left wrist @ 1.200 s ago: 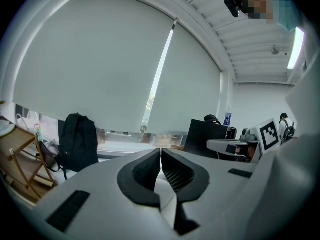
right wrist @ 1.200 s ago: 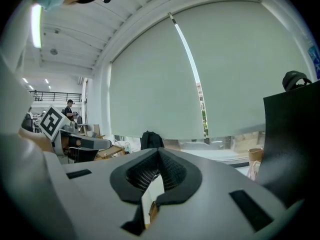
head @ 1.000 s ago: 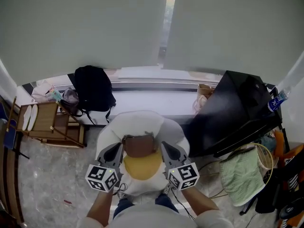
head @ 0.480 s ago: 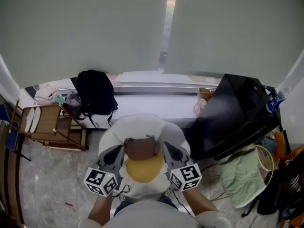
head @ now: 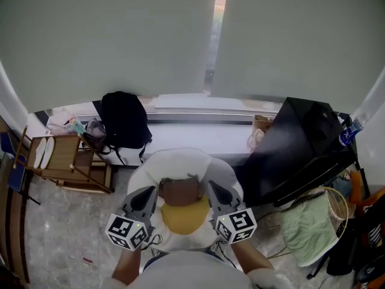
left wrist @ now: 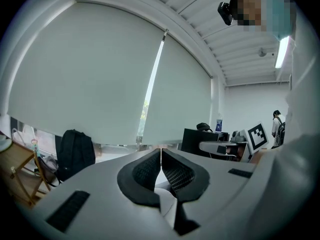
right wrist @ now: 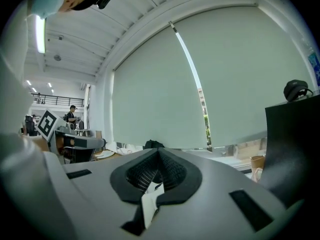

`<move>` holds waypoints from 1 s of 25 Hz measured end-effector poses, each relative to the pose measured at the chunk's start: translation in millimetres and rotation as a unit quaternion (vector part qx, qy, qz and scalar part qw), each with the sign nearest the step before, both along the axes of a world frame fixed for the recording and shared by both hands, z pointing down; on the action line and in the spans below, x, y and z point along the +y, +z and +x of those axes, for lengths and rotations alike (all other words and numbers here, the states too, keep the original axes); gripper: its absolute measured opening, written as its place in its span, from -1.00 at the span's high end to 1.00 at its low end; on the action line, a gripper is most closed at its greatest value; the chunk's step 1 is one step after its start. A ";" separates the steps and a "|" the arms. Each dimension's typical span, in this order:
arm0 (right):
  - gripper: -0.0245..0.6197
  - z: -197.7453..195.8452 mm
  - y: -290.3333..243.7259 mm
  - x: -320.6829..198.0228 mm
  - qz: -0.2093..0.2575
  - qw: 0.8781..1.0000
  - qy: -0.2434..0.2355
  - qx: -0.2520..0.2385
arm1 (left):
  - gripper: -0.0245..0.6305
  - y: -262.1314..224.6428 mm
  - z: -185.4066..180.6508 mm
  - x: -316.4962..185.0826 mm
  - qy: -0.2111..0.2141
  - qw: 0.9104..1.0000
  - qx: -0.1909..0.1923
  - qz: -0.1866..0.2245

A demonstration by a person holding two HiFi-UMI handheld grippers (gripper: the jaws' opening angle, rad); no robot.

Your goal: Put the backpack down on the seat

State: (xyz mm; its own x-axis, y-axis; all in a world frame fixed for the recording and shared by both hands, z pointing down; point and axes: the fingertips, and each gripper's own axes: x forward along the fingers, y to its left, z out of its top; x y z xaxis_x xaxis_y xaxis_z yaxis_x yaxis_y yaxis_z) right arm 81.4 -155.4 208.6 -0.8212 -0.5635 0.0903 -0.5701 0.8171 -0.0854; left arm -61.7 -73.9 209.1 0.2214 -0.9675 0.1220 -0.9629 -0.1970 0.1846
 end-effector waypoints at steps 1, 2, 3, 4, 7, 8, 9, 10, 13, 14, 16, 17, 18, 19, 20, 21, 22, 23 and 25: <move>0.83 -1.8 1.3 0.8 0.003 1.000 -0.003 0.005 | 0.82 -0.3 -0.8 0.5 -0.001 1.000 -0.002 0.001; 0.83 -3.1 2.8 1.2 0.003 1.000 -0.004 0.008 | 0.82 -0.6 -1.5 0.8 -0.002 1.000 -0.003 0.001; 0.83 -4.0 4.0 1.2 0.003 1.000 -0.005 0.009 | 0.82 -0.6 -2.2 0.9 -0.003 1.000 -0.004 0.002; 0.83 -4.6 4.7 0.8 0.002 1.000 -0.004 0.008 | 0.82 -0.5 -3.1 1.0 -0.004 1.000 -0.004 0.002; 0.83 -5.3 5.4 0.7 0.001 1.000 -0.003 0.004 | 0.82 -1.0 -5.0 2.8 -0.006 1.000 -0.003 0.006; 0.83 -5.1 5.6 0.6 0.001 1.000 -0.002 0.004 | 0.82 -1.5 -5.1 3.4 -0.007 1.000 -0.004 0.008; 0.83 -4.9 5.6 0.4 0.000 1.000 -0.002 0.004 | 0.82 -2.0 -5.1 3.6 -0.007 1.000 -0.004 0.009; 0.83 -4.9 5.4 0.1 0.001 1.000 -0.002 0.004 | 0.82 -2.2 -4.8 3.4 -0.006 1.000 -0.003 0.010; 0.83 -4.9 5.8 0.6 0.002 1.000 -0.003 0.006 | 0.82 0.3 -3.1 3.2 -0.005 1.000 0.004 0.007; 0.83 -4.6 6.4 0.6 0.001 1.000 -0.003 0.006 | 0.82 1.7 -2.2 3.0 -0.004 1.000 0.006 0.005; 0.83 -4.2 7.1 -0.3 0.000 1.000 -0.003 0.008 | 0.82 4.2 -0.6 2.1 -0.003 1.000 0.007 0.002; 0.83 -4.1 6.9 -0.6 0.000 1.000 -0.003 0.008 | 0.82 5.0 0.2 1.7 -0.003 1.000 0.006 0.000; 0.83 -3.8 6.5 -0.7 0.001 1.000 -0.003 0.008 | 0.82 5.4 1.1 1.6 -0.003 1.000 0.005 -0.001; 0.83 -3.5 6.2 -0.6 0.001 1.000 -0.003 0.008 | 0.82 5.5 1.9 1.7 -0.003 1.000 0.004 -0.002; 0.83 -3.0 6.0 -0.4 0.001 1.000 -0.003 0.008 | 0.82 5.5 2.5 1.9 -0.002 1.000 0.004 -0.002; 0.83 -2.6 6.0 -0.2 0.001 1.000 -0.003 0.008 | 0.82 5.4 2.8 2.3 -0.002 1.000 0.004 -0.002; 0.83 -2.3 6.3 0.3 0.000 1.000 -0.002 0.008 | 0.82 5.6 2.7 3.0 -0.001 1.000 0.005 -0.002; 0.83 -1.9 6.9 1.1 -0.001 1.000 -0.001 0.009 | 0.82 5.9 2.5 4.0 -0.001 1.000 0.006 -0.002; 0.83 -1.2 8.2 3.2 -0.003 1.000 0.001 0.010 | 0.82 6.7 1.9 6.4 -0.001 1.000 0.007 -0.003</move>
